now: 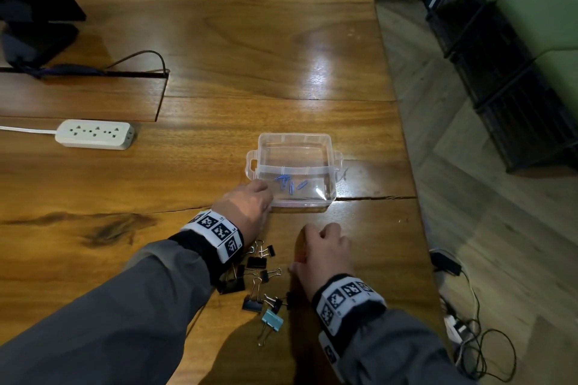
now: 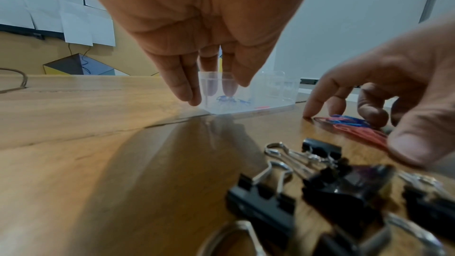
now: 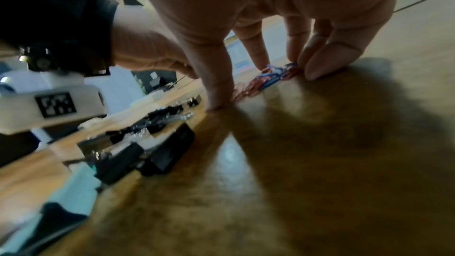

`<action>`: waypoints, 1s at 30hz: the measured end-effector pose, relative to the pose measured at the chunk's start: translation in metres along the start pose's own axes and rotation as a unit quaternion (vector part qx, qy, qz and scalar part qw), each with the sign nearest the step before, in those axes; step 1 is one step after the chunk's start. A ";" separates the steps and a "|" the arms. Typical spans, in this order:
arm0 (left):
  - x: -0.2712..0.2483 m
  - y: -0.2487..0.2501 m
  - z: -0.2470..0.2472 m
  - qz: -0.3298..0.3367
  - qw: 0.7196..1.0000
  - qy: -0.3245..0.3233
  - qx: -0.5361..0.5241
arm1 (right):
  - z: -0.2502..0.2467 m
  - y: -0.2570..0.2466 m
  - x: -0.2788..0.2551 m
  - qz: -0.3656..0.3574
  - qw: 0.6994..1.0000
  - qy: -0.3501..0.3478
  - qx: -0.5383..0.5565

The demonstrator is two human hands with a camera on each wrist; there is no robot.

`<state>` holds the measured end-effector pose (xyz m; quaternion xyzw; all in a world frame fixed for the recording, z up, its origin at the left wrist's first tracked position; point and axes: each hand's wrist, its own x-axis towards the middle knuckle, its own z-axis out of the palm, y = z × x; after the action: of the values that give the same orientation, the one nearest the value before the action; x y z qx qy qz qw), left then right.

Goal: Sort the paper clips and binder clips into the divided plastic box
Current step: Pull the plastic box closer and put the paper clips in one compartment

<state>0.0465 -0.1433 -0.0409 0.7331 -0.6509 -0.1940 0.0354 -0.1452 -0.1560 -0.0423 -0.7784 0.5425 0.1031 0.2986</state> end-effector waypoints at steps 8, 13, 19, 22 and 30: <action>-0.002 0.003 0.001 -0.009 1.000 -0.011 0.006 | -0.006 -0.003 0.016 -0.030 1.000 -0.005 0.006; -0.003 0.002 0.005 -0.008 1.000 -0.007 0.009 | -0.014 0.001 0.023 -0.070 0.997 -0.016 -0.011; -0.004 0.000 0.009 0.003 1.000 0.005 0.002 | -0.047 0.015 0.031 0.027 0.978 -0.002 0.207; -0.003 -0.001 0.009 0.003 1.000 0.007 0.006 | -0.078 0.004 0.046 0.029 0.956 0.031 0.290; -0.019 0.018 -0.006 0.002 0.997 0.068 0.038 | -0.091 -0.006 0.058 -0.037 0.967 0.051 0.246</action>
<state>0.0301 -0.1292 -0.0250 0.7442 -0.6552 -0.1192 0.0520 -0.1315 -0.2526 0.0046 -0.7051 0.5363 -0.0845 0.4562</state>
